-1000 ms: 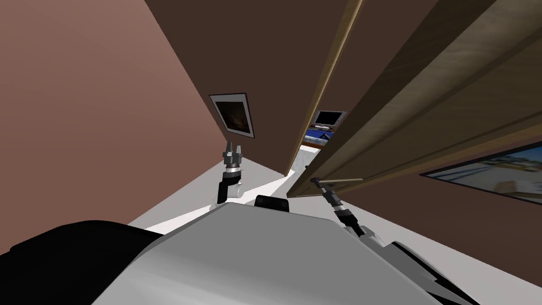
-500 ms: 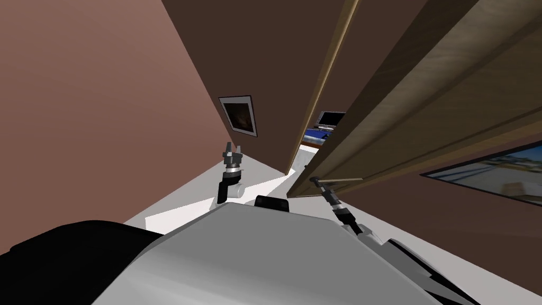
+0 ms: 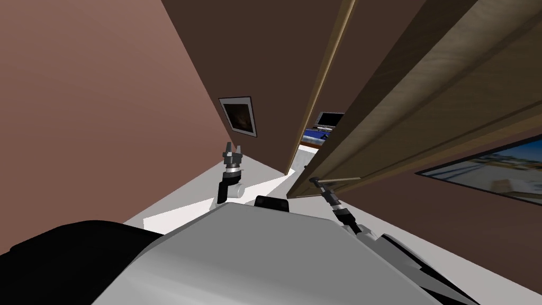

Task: Pull the door open

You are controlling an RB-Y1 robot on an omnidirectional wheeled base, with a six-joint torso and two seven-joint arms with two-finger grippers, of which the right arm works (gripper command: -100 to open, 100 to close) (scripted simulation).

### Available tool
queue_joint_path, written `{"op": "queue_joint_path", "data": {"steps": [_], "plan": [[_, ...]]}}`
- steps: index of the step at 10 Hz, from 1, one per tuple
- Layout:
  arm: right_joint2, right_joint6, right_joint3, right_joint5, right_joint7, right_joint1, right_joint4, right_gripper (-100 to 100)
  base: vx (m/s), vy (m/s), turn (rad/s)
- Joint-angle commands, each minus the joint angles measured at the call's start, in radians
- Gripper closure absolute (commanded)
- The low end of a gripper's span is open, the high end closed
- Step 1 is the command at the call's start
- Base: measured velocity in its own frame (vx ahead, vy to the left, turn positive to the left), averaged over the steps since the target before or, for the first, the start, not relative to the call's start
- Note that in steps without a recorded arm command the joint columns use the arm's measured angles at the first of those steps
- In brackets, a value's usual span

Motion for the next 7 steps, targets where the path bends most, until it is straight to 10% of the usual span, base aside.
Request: {"op": "queue_joint_path", "data": {"steps": [1,7], "plan": [[0.008,-0.01,0.031,-0.027,-0.001,-0.016,0.024,100,-0.098,-0.055,0.127],[0.015,-0.018,0.057,-0.05,-0.003,-0.03,0.047,100,-0.058,-0.028,0.041]]}}
